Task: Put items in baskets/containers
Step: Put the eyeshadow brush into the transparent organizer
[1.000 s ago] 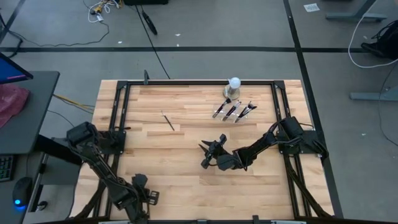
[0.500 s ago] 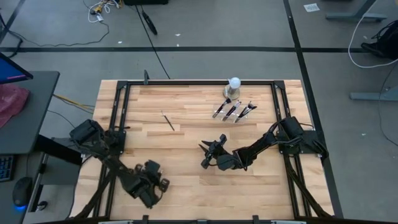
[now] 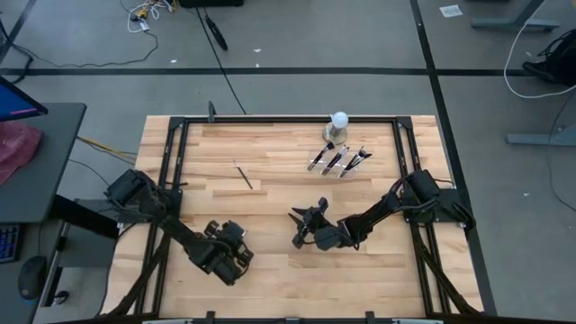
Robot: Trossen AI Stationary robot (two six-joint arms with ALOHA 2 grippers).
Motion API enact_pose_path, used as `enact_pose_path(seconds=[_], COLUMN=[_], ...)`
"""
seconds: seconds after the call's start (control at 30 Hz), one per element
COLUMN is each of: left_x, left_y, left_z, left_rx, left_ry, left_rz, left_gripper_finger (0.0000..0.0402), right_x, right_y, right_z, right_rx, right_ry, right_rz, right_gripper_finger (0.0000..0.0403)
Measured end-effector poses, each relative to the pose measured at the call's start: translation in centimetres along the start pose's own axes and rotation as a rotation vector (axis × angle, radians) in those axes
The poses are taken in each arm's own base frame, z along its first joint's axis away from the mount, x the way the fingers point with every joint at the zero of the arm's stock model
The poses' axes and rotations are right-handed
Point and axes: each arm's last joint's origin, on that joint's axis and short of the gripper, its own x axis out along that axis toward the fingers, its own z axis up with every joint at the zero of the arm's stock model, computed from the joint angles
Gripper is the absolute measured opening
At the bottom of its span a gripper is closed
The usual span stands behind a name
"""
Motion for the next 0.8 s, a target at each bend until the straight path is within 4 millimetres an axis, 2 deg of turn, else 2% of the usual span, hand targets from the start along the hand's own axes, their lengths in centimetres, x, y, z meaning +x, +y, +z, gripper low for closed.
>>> enact_pose_path(seconds=[0.2,0.33,0.43,0.53,0.63,0.8], left_x=[-0.7,-2.1,-3.3,-4.5,-5.3,-5.1], left_y=[0.0,0.2,0.5,0.8,1.7,3.9], left_z=[0.3,0.8,0.4,-1.2,-3.4,-6.3], left_rx=[0.021,0.041,0.070,0.119,0.132,0.171], left_ry=[-0.035,-0.057,-0.074,-0.109,-0.218,-0.344], left_rz=[-0.028,-0.060,-0.084,-0.122,-0.190,-0.296], left_gripper_finger=[0.0033,0.0081,0.0123,0.0160,0.0186,0.0197], right_x=[0.0,0.0,0.0,0.0,0.0,0.0], right_y=[0.0,0.0,0.0,0.0,0.0,0.0], right_z=[0.0,0.0,0.0,-0.1,-0.1,-0.1], right_rx=[0.019,0.021,0.024,0.025,0.026,0.059], right_ry=[0.000,0.001,0.003,0.004,0.004,0.009], right_rz=[0.000,0.000,0.000,0.000,0.000,0.009], right_gripper_finger=[0.0100,0.0100,0.0100,0.0100,0.0100,0.0100])
